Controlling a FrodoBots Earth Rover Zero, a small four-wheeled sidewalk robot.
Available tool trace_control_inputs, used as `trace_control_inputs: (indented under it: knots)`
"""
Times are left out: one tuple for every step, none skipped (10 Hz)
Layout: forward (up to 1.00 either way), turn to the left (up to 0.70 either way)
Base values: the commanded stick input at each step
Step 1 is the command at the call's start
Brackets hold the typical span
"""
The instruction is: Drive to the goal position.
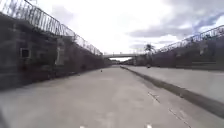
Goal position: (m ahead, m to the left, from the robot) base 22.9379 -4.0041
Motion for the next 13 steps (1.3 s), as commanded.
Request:
trace_control_inputs:
  knots:
    - [1.00, 0.00]
    - [1.00, 0.00]
    - [1.00, 0.00]
    - [1.00, 0.00]
    - [1.00, 0.00]
    - [1.00, 0.00]
    - [1.00, 0.00]
    - [1.00, 0.00]
    - [1.00, 0.00]
    - [1.00, 0.00]
    - [1.00, 0.00]
    - [1.00, 0.00]
    - [1.00, 0.00]
